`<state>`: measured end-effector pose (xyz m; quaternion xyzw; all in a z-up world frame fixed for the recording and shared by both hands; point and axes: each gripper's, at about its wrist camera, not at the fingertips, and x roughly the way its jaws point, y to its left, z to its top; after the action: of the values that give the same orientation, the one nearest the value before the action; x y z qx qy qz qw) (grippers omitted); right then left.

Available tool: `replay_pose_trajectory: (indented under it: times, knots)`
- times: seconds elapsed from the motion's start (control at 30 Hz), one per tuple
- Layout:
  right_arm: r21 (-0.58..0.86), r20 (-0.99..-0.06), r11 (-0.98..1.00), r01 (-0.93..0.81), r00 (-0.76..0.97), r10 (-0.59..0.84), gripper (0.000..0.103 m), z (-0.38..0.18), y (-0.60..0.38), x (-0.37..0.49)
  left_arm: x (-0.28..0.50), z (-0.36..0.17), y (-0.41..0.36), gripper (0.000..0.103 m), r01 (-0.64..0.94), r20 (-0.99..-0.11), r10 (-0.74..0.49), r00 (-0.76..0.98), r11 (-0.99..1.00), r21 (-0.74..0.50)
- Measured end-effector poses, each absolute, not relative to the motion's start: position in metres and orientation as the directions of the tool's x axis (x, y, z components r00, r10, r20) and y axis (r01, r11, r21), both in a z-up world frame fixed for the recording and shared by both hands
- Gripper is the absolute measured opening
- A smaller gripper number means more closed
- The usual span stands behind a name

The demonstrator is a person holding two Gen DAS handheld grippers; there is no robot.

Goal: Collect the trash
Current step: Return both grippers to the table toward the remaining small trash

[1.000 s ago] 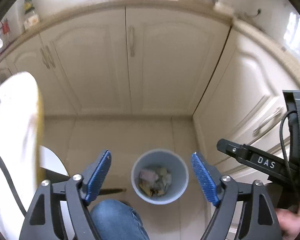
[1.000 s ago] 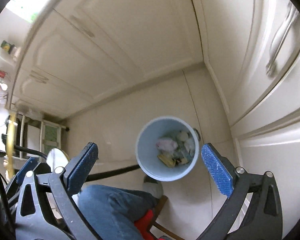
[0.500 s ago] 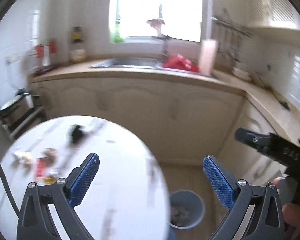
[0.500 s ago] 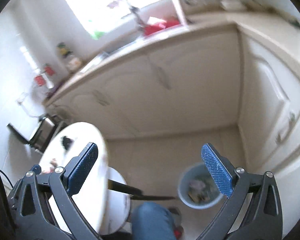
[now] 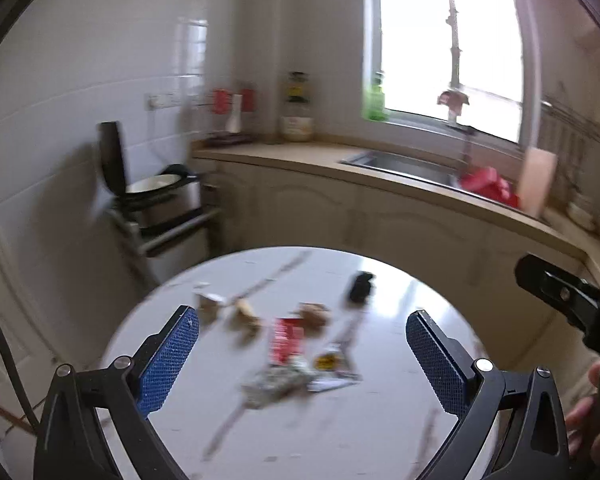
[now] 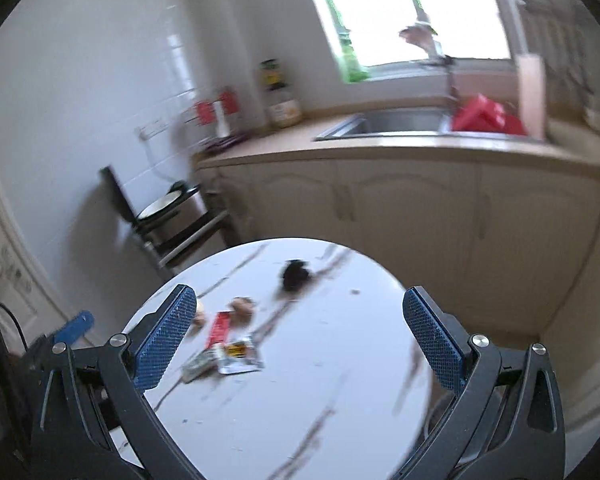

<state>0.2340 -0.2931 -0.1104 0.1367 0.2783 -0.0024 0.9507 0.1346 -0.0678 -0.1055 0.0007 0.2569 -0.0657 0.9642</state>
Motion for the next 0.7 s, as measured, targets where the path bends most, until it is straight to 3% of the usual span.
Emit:
replay_pose_trajectory:
  times: [0.4,0.7]
  knots:
    - [0.14,-0.506,0.989,-0.039,0.856,0.105,0.103,-0.099,-0.211,0.252,0.119,-0.095,-0.01,0.102,0.024,-0.476,-0.048,0.878,0.998,-0.057]
    - [0.115,-0.617,0.993,0.023,0.785,0.053,0.103,-0.139,-0.229,0.284,0.16,-0.13,-0.009,0.102,0.043,-0.57,-0.071,0.818,0.997,-0.063]
